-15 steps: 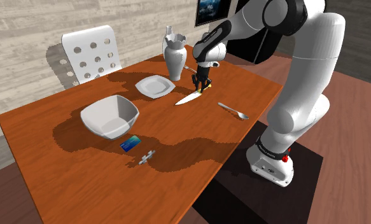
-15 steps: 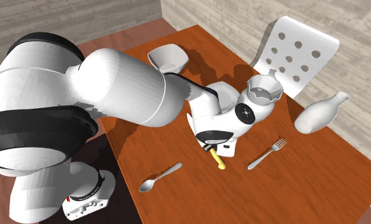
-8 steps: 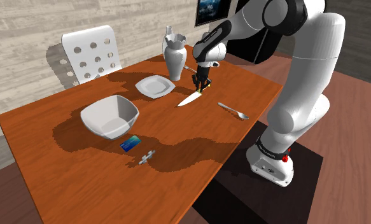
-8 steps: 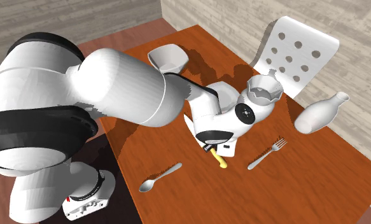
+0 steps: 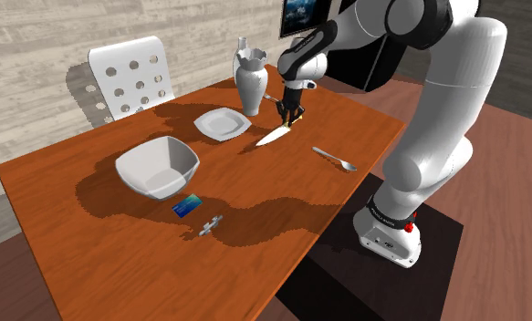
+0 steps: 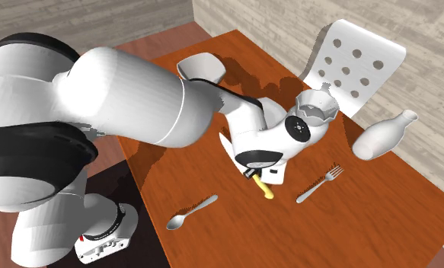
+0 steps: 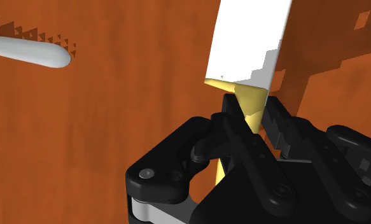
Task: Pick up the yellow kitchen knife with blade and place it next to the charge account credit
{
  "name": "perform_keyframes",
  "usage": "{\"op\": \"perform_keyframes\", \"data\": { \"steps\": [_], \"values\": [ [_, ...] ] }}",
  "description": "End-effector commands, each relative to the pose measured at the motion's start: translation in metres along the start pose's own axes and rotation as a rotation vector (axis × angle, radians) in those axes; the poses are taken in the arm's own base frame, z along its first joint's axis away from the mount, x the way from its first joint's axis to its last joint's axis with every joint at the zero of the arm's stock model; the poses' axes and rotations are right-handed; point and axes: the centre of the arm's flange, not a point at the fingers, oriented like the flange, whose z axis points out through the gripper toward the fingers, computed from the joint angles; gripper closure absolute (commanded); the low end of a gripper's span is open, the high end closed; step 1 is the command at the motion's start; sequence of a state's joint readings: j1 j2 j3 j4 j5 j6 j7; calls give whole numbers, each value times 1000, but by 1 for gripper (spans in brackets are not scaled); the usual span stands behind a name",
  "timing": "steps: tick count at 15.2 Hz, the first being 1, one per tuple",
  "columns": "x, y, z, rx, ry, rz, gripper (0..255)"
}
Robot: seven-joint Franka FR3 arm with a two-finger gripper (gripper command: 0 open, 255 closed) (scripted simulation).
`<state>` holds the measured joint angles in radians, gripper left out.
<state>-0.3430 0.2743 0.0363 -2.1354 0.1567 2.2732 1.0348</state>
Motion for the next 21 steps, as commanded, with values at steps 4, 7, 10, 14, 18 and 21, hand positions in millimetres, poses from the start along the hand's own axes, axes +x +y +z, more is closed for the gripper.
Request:
{"op": "perform_keyframes", "data": {
  "steps": [4,7,10,14,18,21],
  "values": [
    [-5,1,-25,0,0,0,255],
    [-8,2,-41,0,0,0,255],
    [-22,3,-47,0,0,0,255],
    [-74,2,-37,0,0,0,255],
    [-126,2,-28,0,0,0,255],
    [-165,1,-20,0,0,0,255]
  ]
}}
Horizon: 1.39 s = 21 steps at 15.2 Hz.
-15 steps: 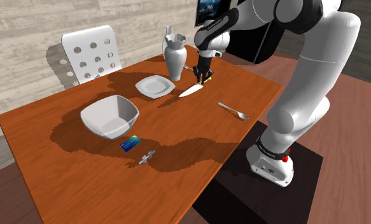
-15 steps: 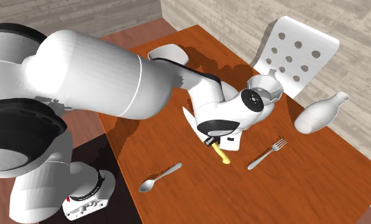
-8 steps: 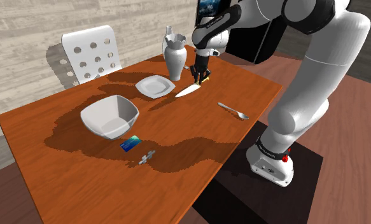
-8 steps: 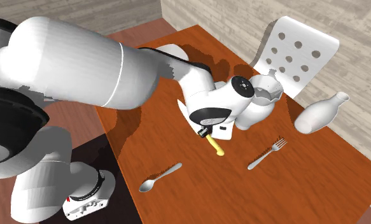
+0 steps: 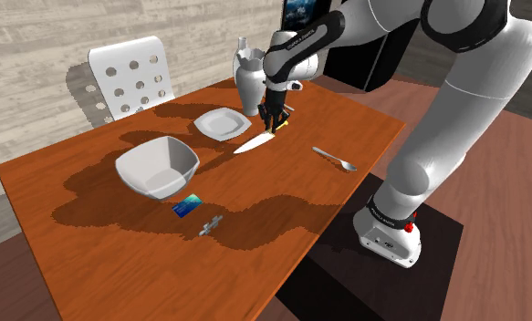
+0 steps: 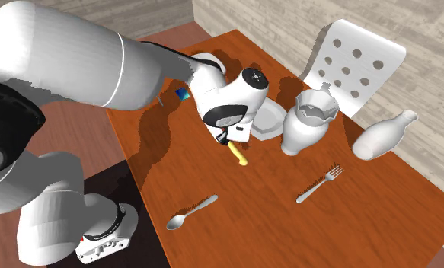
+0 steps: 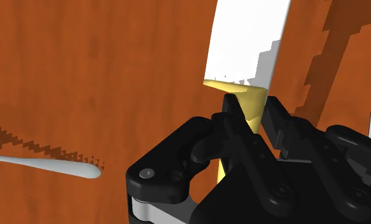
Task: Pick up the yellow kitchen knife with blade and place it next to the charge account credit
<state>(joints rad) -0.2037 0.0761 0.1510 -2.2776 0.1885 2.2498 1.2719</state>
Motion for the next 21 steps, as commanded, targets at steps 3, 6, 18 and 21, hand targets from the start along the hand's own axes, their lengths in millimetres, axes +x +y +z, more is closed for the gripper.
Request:
{"op": "perform_keyframes", "data": {
  "steps": [3,6,18,21],
  "values": [
    [-54,-2,10,0,0,1,255],
    [-93,-3,17,0,0,1,255],
    [-248,-4,47,0,0,1,255],
    [-287,-5,54,0,0,1,255]
  ]
}}
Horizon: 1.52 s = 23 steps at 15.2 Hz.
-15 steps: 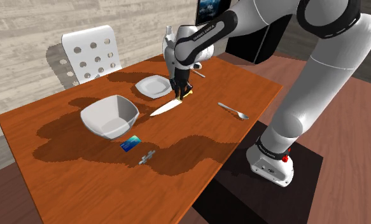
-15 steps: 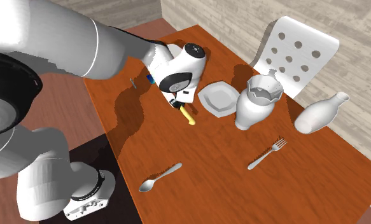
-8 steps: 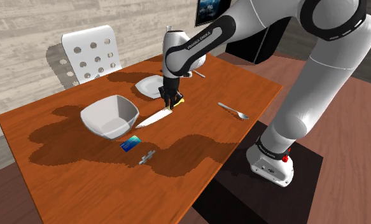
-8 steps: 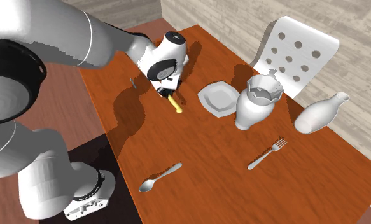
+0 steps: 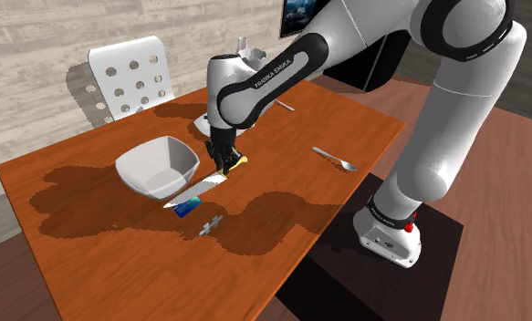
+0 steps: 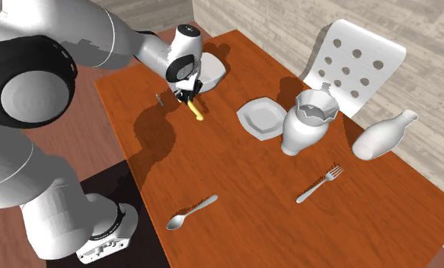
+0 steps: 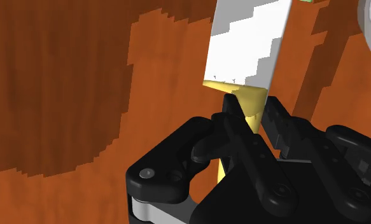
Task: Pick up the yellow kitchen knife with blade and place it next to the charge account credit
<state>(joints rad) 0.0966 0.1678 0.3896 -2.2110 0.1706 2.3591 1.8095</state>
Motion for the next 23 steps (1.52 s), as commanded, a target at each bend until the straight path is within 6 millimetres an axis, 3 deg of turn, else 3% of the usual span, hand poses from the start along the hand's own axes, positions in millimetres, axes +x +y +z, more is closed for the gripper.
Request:
{"op": "perform_keyframes", "data": {
  "steps": [1,23],
  "values": [
    [-26,-1,3,0,0,2,255],
    [-310,-4,56,0,0,2,255]
  ]
}}
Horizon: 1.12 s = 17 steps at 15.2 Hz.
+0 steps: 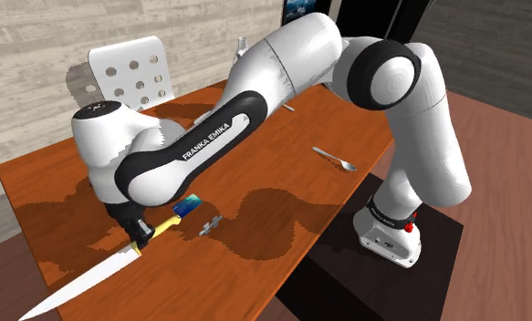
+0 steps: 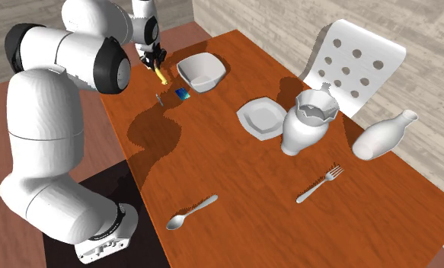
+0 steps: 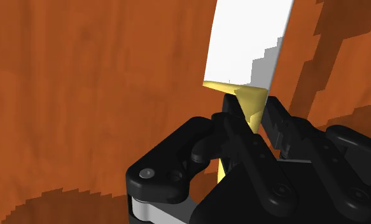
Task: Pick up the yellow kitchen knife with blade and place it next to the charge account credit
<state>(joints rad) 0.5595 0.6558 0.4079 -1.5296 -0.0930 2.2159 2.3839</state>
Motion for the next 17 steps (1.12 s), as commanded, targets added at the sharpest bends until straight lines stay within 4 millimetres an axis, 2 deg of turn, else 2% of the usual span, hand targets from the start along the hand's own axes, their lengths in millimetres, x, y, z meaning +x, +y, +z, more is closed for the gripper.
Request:
{"op": "perform_keyframes", "data": {
  "steps": [1,11,17],
  "values": [
    [-12,-2,6,1,1,2,255],
    [-3,-5,59,1,1,2,255],
    [-3,-5,59,1,1,2,255]
  ]
}}
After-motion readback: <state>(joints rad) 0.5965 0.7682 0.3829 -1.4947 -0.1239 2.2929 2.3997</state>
